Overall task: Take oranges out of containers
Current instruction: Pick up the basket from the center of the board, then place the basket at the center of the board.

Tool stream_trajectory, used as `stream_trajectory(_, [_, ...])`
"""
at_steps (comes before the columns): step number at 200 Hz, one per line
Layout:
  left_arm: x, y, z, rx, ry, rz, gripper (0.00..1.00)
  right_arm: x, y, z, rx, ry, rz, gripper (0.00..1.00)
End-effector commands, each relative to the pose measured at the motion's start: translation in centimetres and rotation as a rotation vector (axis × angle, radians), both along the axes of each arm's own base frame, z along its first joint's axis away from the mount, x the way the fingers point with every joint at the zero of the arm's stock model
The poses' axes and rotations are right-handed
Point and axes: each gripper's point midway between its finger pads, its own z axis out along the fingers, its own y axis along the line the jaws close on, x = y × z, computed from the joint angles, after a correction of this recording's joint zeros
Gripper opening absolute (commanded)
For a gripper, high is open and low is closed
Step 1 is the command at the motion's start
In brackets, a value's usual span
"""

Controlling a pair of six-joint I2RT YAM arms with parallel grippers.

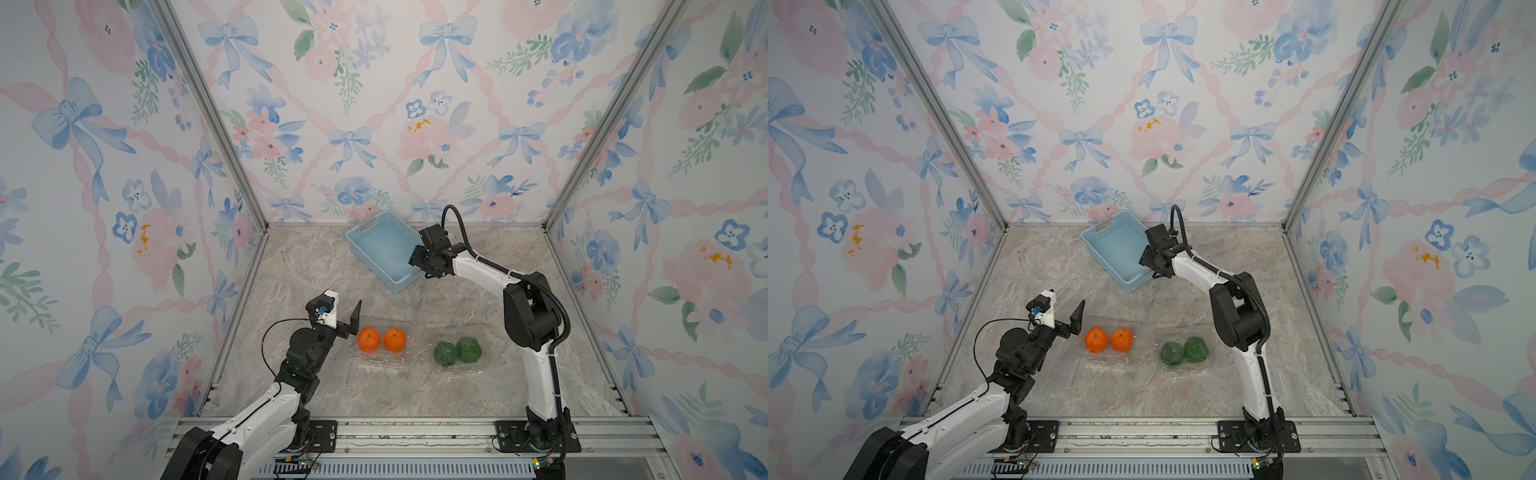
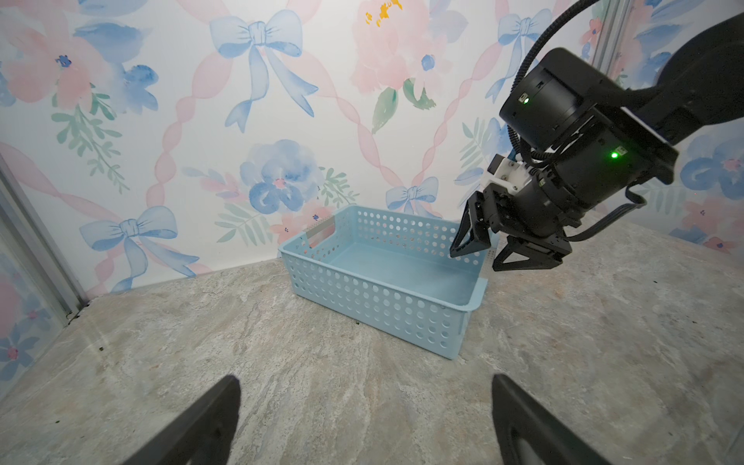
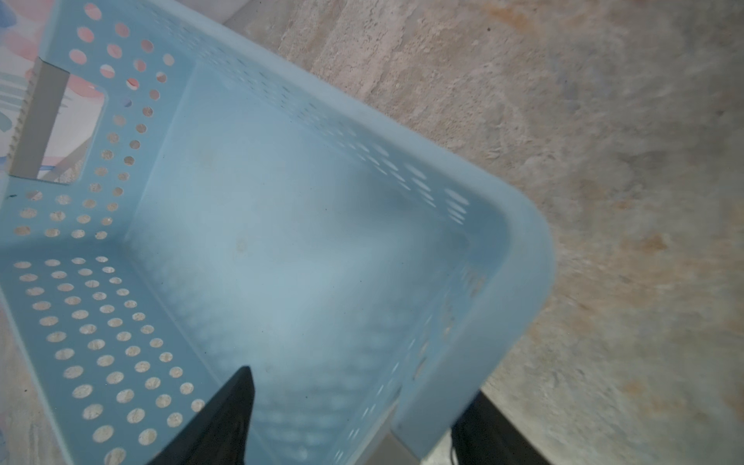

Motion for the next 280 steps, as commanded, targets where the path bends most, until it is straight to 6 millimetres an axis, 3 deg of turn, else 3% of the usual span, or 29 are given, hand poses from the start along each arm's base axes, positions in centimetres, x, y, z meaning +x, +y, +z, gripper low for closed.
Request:
stream_trajectory(1, [-0.3, 0.1, -0.1, -0.017, -0.002, 0.001, 0.98, -0.3, 0.4, -2.1, -0.002, 0.048, 0.002, 0.63])
stream_trajectory(52, [-0.4, -0.1, -0.1, -0.015, 0.001, -0.008, 0.98, 0.3, -1.3, -1.7, 0.012, 0.033, -0.022, 0.39])
stream_trajectory(86, [-0.4, 0.0, -0.1, -0.016, 0.003, -0.006, 0.98, 1.1, -3.7, -0.5, -0.022, 0.017, -0.012, 0.19])
stream_trajectory(116, [-0.4, 0.0, -0.1, -0.016, 0.005, -0.004, 0.98, 2.2, -7.3, 0.7, -0.097, 0.023, 0.037, 0.00])
stream_trajectory(156, [-0.2, -0.2, -0.2, -0.011, 0.014, -0.010, 0.98, 4.9, -12.1, 3.3, -0.231, 0.004, 0.141, 0.00])
stream_trajectory(176, [-0.3, -0.2, -0.3, -0.013, 0.016, -0.014, 0.98, 6.2, -13.2, 3.9, -0.296, 0.002, 0.224, 0.00])
stream_trajectory(223, [-0.3, -0.2, -0.1, -0.005, 0.010, -0.012, 0.98, 7.9, -12.1, 3.7, -0.254, -0.024, 0.380, 0.00])
stream_trajectory(280, [-0.2, -0.4, 0.0, 0.009, 0.013, -0.019, 0.98, 7.9, -9.3, 2.1, -0.186, -0.030, 0.396, 0.00])
